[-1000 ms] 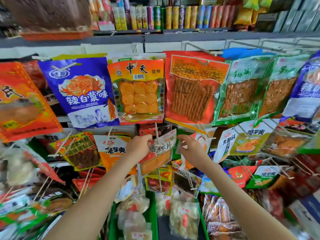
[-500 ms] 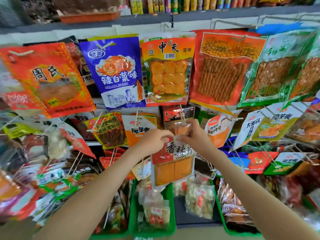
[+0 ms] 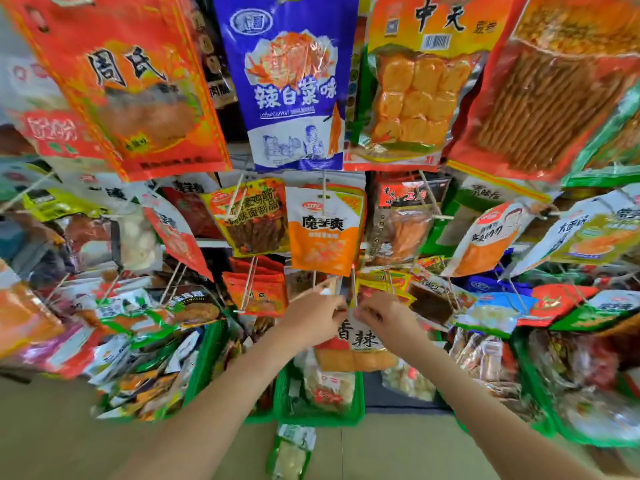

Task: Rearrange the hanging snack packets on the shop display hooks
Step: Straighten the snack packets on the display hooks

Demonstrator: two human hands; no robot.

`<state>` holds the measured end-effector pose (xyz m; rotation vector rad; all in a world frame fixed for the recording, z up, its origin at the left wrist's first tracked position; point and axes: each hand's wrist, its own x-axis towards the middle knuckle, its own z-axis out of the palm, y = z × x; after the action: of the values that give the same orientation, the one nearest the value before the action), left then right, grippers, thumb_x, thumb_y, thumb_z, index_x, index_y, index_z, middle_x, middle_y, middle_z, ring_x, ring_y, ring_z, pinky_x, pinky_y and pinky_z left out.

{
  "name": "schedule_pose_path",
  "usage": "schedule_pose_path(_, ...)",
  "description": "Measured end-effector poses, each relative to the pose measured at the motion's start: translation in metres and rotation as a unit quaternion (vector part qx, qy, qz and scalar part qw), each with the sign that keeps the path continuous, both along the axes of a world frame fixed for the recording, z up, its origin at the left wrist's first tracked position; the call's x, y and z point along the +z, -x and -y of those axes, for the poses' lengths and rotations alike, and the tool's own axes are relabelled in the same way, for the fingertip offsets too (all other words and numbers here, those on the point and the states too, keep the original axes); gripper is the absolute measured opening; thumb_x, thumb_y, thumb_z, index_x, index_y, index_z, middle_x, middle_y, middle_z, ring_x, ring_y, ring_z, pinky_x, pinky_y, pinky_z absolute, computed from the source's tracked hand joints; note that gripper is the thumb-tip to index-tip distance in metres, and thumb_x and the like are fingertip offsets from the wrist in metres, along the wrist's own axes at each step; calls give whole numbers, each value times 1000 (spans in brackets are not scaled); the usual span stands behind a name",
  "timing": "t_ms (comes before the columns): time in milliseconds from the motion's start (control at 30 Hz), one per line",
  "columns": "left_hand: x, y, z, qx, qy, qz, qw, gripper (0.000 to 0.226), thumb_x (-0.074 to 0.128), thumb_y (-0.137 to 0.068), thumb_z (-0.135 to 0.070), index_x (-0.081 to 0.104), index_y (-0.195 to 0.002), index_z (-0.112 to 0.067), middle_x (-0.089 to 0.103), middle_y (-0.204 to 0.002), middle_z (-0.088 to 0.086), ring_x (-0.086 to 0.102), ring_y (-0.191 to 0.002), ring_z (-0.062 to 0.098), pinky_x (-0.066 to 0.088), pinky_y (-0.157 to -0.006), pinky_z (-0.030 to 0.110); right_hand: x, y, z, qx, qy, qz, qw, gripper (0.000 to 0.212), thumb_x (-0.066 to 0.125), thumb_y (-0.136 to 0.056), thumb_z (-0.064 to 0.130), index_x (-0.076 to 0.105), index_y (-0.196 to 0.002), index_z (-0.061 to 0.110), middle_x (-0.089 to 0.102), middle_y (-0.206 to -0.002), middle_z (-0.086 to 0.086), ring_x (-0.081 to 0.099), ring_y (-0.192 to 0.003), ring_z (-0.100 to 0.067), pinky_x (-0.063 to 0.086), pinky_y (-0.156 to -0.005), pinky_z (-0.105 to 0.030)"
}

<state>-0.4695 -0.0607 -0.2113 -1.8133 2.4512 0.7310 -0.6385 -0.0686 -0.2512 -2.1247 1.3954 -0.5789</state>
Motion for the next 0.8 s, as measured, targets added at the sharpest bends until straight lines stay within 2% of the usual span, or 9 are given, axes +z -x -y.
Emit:
schedule_pose_path(100, -43, -16, -3, 20, -20, -13, 1000, 22, 41, -99, -20, 59, -112, -21, 62, -81, 5, 54, -64, 22, 30, -47, 29, -41, -19, 0, 16, -42, 21, 999, 15, 61, -88, 19, 64, -75, 12, 47, -66, 9, 44, -68, -13, 32, -61, -13)
schedule_pose_path(200, -85, -37, -3, 57, -41, -26, 997, 29, 40, -100, -18, 58, -123, -20, 66, -106, 7, 60, -77, 25, 32, -53, 28, -79, -34, 6, -23, -137, 93, 986, 8, 56, -91, 18, 59, -96, 25, 58, -76, -6, 54, -68, -21, 44, -62, -34)
schedule_pose_path(333, -152, -77, 7, 86, -27, 13, 996, 45, 41, -96, -3, 53, -128, -31, 66, -96, 3, 62, -79, 24, 40, -59, 33, -142, -44, 37, -62, -194, 82, 976, 33, 43, -98, 18, 41, -130, 20, 56, -113, 0, 55, -94, -17, 48, -82, -34)
schedule_pose_path(433, -192, -98, 14, 71, 14, 72, 995, 54, 42, -91, 2, 50, -130, -35, 67, -100, 0, 62, -86, 22, 46, -63, 35, -184, -60, 64, -85, -199, 79, 973, 39, 38, -98, 10, 35, -135, 19, 49, -126, -6, 52, -96, -20, 46, -80, -36)
schedule_pose_path(500, -213, -106, 19, 72, 66, 69, 993, 52, 50, -84, 4, 58, -122, -32, 69, -93, 0, 64, -81, 21, 42, -55, 31, -204, -77, 84, -82, -189, 74, 976, 43, 41, -96, 7, 30, -136, 19, 49, -118, -6, 53, -90, -22, 45, -66, -33)
schedule_pose_path(567, -231, -111, 22, 88, 104, 78, 988, 49, 65, -68, 7, 69, -100, -30, 66, -68, 0, 62, -62, 22, 34, -45, 27, -219, -94, 103, -76, -164, 85, 980, 54, 44, -94, 2, 22, -140, 18, 43, -114, 1, 56, -90, -25, 44, -60, -37)
schedule_pose_path(633, -249, -115, 23, 95, 121, 92, 984, 42, 72, -55, 10, 68, -78, -26, 49, -49, -6, 48, -46, 19, 24, -43, 23, -231, -106, 119, -88, -138, 103, 981, 66, 47, -91, -2, 13, -145, 15, 36, -127, 0, 52, -104, -23, 46, -77, -39)
schedule_pose_path(700, -264, -117, 25, 105, 141, 82, 981, 38, 74, -51, 11, 63, -67, -22, 34, -48, -10, 36, -44, 15, 24, -47, 23, -238, -112, 132, -96, -123, 98, 983, 71, 47, -90, -5, 7, -147, 10, 30, -141, -12, 38, -120, -18, 38, -95, -35)
schedule_pose_path(800, -276, -117, 27, 138, 169, 51, 975, 36, 72, -49, 13, 64, -67, -17, 50, -51, -6, 48, -47, 18, 37, -53, 26, -245, -112, 150, -78, -101, 16, 992, 55, 43, -91, -5, 25, -142, 4, 30, -143, -18, 27, -122, -22, 36, -91, -35)
